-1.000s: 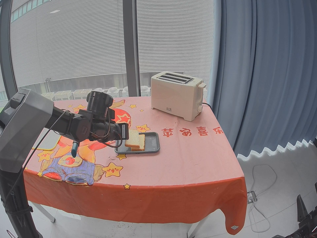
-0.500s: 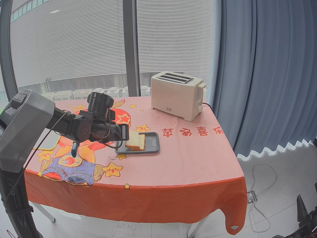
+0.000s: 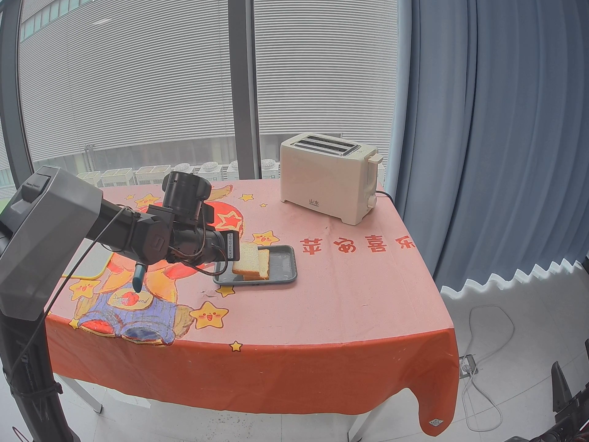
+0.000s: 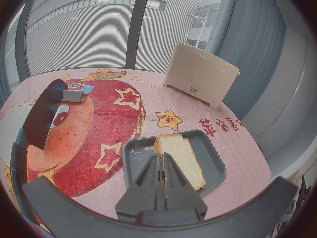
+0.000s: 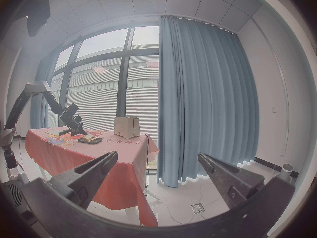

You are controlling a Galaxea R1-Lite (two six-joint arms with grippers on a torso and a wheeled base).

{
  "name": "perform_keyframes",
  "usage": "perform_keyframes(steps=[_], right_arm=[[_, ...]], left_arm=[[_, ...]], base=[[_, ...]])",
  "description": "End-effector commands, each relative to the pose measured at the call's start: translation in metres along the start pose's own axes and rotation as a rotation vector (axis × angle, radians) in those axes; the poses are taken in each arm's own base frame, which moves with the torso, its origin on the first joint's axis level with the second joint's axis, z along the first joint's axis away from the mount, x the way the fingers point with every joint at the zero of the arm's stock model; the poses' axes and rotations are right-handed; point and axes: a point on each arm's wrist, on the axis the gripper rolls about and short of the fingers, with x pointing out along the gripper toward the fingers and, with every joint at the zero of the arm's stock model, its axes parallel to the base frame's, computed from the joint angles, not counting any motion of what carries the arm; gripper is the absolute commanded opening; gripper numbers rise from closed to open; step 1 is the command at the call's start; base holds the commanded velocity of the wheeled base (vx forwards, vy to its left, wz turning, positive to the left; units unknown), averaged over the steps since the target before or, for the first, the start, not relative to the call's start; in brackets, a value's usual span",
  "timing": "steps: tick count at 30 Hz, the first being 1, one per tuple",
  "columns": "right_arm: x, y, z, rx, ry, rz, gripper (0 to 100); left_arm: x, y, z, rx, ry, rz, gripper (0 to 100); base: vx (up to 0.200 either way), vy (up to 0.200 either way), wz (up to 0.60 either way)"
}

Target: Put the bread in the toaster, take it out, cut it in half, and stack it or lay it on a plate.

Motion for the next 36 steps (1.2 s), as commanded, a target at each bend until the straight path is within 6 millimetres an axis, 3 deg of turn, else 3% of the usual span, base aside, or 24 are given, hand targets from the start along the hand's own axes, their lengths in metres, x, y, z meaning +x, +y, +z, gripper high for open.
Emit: perform_keyframes(steps=[1,19,20,36], right_arm=[[0.0002,0.0,-0.0052,0.0,0.003,0.0,100],[0.0002,0.0,-0.0052,0.0,0.003,0.0,100],[0.0002,0.0,-0.0052,0.0,0.003,0.0,100],[0.0002,0.0,-0.0052,0.0,0.003,0.0,100]], left_arm=[[0.0011,-0.0033,-0.0004,0.004,0.001,-0.007,0],[0.0058,-0.0042,-0.0026,0.006,0.008,-0.005,0],[0.0059,-0.004,-0.003,0.006,0.01,-0.003,100],[0.0055,-0.0054,-0.0033,0.007,0.009,-0.007,100]], base=[[0.0,0.0,0.0],[0.0,0.0,0.0],[0.0,0.0,0.0],[0.0,0.0,0.0]])
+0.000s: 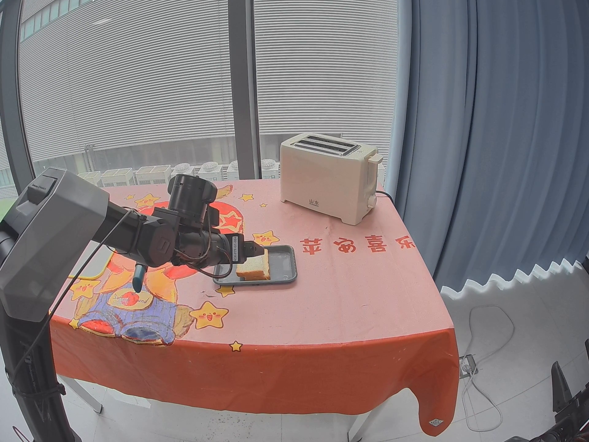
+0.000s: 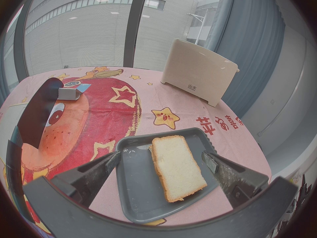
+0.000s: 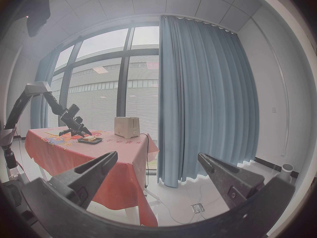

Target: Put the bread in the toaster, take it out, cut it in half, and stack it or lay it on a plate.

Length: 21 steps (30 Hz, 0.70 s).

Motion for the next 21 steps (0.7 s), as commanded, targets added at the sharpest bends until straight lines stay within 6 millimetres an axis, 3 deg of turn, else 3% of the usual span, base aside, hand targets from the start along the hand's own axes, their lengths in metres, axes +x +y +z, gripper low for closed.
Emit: perform_keyframes(steps=[1,18,21], right_arm=[[0.0,0.0,-0.005,0.0,0.003,0.0,100],[0.0,0.0,-0.005,0.0,0.003,0.0,100],[0.0,0.0,-0.005,0.0,0.003,0.0,100]], left_arm=[[-0.001,0.0,0.0,0.0,-0.001,0.0,100],[-0.003,-0.007,-0.005,0.014,0.012,-0.01,100],[-0.013,-0.013,-0.003,0.022,-0.004,-0.022,100]], base=[[0.0,0.0,0.0],[0.0,0.0,0.0],[0.0,0.0,0.0]])
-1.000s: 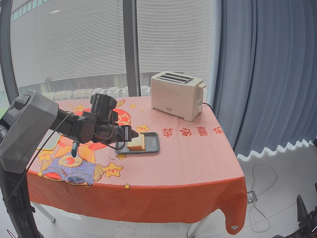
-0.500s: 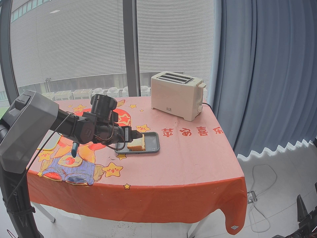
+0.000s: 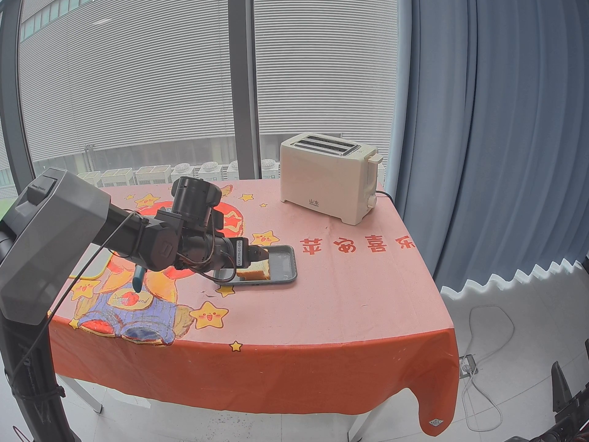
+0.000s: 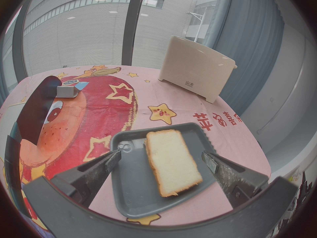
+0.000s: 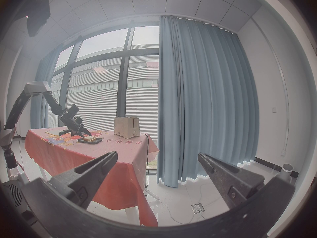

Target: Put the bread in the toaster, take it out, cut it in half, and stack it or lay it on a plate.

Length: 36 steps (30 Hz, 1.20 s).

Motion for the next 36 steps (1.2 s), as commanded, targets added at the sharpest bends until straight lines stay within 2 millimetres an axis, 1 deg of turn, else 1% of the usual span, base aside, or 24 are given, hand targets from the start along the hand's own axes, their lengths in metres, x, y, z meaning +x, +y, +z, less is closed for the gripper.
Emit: perform_keyframes(steps=[1,5,18,26,32,36], right_arm=[[0.0,0.0,-0.005,0.0,0.002,0.0,100],[0.0,0.0,-0.005,0.0,0.002,0.0,100],[0.0,0.0,-0.005,0.0,0.002,0.0,100],[0.0,0.0,-0.005,0.0,0.002,0.0,100],[0.0,0.0,-0.005,0.0,0.002,0.0,100],[0.0,0.0,-0.005,0.0,0.002,0.0,100]], left_arm=[[-0.014,-0.007,0.003,0.01,-0.022,-0.016,100],[-0.02,-0.011,0.004,0.014,-0.029,-0.024,100],[-0.02,-0.011,0.001,0.019,-0.029,-0.022,100],[-0.02,-0.011,0.003,0.025,-0.06,-0.027,100],[-0.026,-0.011,0.004,0.025,-0.069,-0.029,100],[-0.037,-0.013,0.007,0.026,-0.085,-0.032,100]], base=[[0.0,0.0,0.0],[0.0,0.0,0.0],[0.0,0.0,0.0],[0.0,0.0,0.0],[0.0,0.0,0.0],[0.0,0.0,0.0]])
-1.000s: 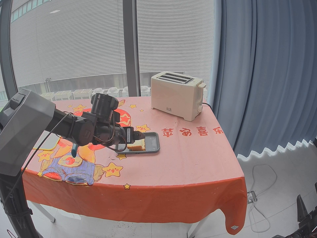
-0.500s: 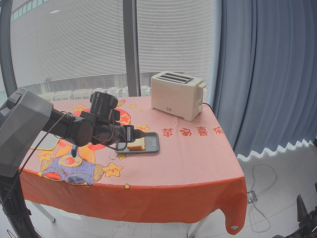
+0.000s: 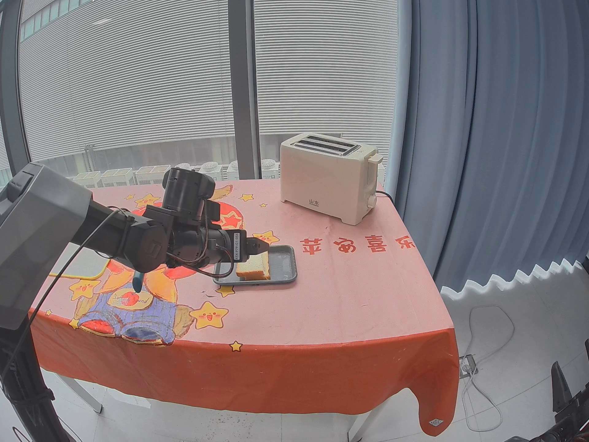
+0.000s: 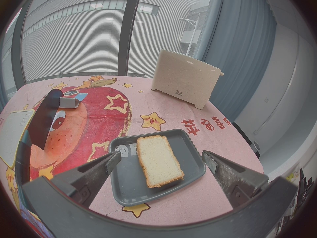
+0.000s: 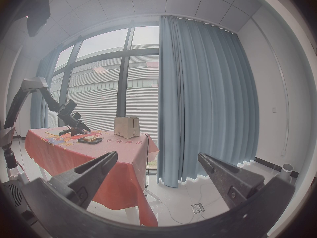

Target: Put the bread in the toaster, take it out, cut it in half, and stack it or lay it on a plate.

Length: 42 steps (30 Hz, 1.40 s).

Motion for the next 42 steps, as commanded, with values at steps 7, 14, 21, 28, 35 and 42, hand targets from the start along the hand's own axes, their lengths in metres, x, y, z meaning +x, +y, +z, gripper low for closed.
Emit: perform_keyframes(steps=[7,14,21,28,35,42], right_arm=[[0.0,0.0,-0.005,0.0,0.002,0.0,100],[0.0,0.0,-0.005,0.0,0.002,0.0,100],[0.0,0.0,-0.005,0.0,0.002,0.0,100],[0.0,0.0,-0.005,0.0,0.002,0.0,100],[0.0,0.0,-0.005,0.0,0.002,0.0,100],[0.0,0.0,-0.005,0.0,0.002,0.0,100]], left_arm=[[-0.027,-0.001,0.014,-0.002,-0.062,-0.002,100],[-0.033,0.006,0.02,-0.015,-0.099,0.049,100],[-0.053,0.006,0.022,-0.007,-0.21,0.109,100],[-0.097,0.001,0.021,0.005,-0.31,0.101,100],[-0.129,0.008,0.011,0.001,-0.331,0.13,100],[-0.166,0.014,-0.011,0.029,-0.343,0.163,100]], base=[[0.0,0.0,0.0],[0.0,0.0,0.0],[0.0,0.0,0.0],[0.0,0.0,0.0],[0.0,0.0,0.0],[0.0,0.0,0.0]])
